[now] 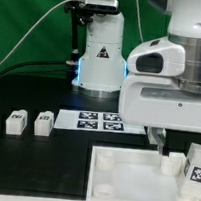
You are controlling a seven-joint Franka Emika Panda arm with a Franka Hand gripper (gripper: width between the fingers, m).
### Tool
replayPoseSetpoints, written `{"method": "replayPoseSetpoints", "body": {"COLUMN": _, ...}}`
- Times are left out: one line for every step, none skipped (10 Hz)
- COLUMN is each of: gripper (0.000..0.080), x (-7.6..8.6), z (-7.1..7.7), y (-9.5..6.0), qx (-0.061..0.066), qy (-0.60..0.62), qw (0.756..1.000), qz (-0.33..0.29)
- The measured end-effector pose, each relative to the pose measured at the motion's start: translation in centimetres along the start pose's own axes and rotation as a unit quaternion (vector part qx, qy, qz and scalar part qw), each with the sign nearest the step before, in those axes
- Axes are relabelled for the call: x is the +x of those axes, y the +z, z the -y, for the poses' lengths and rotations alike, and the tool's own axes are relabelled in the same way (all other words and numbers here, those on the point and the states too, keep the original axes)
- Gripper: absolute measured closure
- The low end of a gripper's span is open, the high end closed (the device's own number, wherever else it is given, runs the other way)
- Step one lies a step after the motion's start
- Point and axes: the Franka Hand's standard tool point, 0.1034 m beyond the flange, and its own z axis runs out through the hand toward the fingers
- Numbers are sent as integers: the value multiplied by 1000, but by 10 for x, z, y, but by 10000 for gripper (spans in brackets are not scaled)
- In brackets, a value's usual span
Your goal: Assemble one leg
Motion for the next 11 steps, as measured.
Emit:
{"method": "replayPoseSetpoints", "body": {"gripper": 151, "x": 0, "z": 1, "y": 0, "qx": 0, "qy": -18, "qw": 1000, "qz": 0}}
{"method": "replayPoseSetpoints", "body": {"gripper": 151, "x": -1, "z": 1, "y": 0, "qx": 2, "qy": -2, "qw": 1000, "qz": 1}}
{"method": "replayPoseSetpoints", "body": {"gripper": 292, "x": -1, "z": 1, "y": 0, "qx": 2, "qy": 9, "qw": 1000, "qz": 1}}
{"method": "replayPoseSetpoints", "body": {"gripper": 429, "x": -1, "z": 1, "y": 0, "qx": 2, "qy": 19, "qw": 1000, "qz": 1}}
{"method": "replayPoseSetpoints", "body": {"gripper": 429, "x": -1, "z": 1, "y": 0, "qx": 2, "qy": 42, "qw": 999, "qz": 1}}
{"method": "replayPoseSetpoints", "body": {"gripper": 505, "x": -1, "z": 1, "y": 0, "qx": 3, "qy": 93, "qw": 996, "qz": 2}}
{"method": "replayPoseSetpoints", "body": {"gripper": 505, "x": -1, "z": 2, "y": 1, "qx": 5, "qy": 150, "qw": 989, "qz": 3}}
{"method": "replayPoseSetpoints", "body": {"gripper": 505, "x": -2, "z": 3, "y": 1, "qx": 7, "qy": 192, "qw": 981, "qz": 5}}
{"method": "replayPoseSetpoints", "body": {"gripper": 505, "x": -2, "z": 3, "y": 1, "qx": 8, "qy": 222, "qw": 975, "qz": 6}}
{"method": "replayPoseSetpoints", "body": {"gripper": 505, "x": 1, "z": 3, "y": 0, "qx": 23, "qy": 302, "qw": 953, "qz": 10}}
{"method": "replayPoseSetpoints", "body": {"gripper": 505, "x": 4, "z": 0, "y": 0, "qx": 38, "qy": 384, "qw": 922, "qz": 15}}
